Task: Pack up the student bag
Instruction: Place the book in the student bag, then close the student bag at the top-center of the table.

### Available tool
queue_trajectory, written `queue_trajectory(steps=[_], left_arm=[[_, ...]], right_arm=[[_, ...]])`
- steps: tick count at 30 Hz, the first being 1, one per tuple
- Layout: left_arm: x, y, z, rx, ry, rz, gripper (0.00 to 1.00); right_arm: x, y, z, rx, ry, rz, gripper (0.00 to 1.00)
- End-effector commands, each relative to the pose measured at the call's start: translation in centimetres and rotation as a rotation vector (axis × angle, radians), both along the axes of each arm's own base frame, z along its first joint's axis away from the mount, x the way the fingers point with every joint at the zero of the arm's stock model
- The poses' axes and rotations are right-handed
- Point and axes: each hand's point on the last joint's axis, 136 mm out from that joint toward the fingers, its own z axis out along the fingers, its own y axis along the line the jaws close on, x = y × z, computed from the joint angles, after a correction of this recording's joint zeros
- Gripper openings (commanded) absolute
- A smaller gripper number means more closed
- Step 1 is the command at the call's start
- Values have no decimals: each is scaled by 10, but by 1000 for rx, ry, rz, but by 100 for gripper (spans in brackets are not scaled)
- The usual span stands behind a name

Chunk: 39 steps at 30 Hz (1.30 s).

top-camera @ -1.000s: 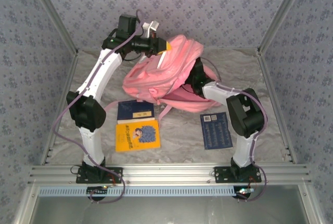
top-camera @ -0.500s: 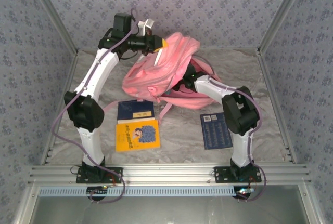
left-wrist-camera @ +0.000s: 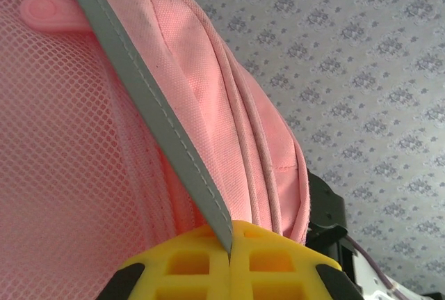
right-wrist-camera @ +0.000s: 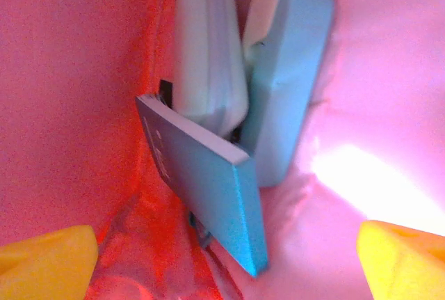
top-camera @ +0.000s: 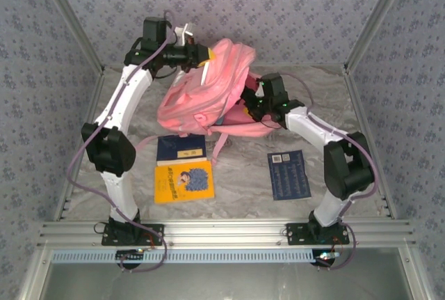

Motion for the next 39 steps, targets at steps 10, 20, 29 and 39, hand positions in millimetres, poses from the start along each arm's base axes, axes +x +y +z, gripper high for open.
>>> queue_trajectory(steps=[10,20,29,39], left_arm=[[61,55,42,280,-366,304,0],[92,30,-43,400,-268,251,2],[54,25,-93,492,-58,193,40],[-41,161,-166,388,194,617,49]], right_arm=[[-63,-99,30,-271,-92,-120,91],[-102,-95,-17,-348,-24,-34,90],[-120,-48,-30,-346,-25,120,90],[-124,65,-59,-130,85,363,85]])
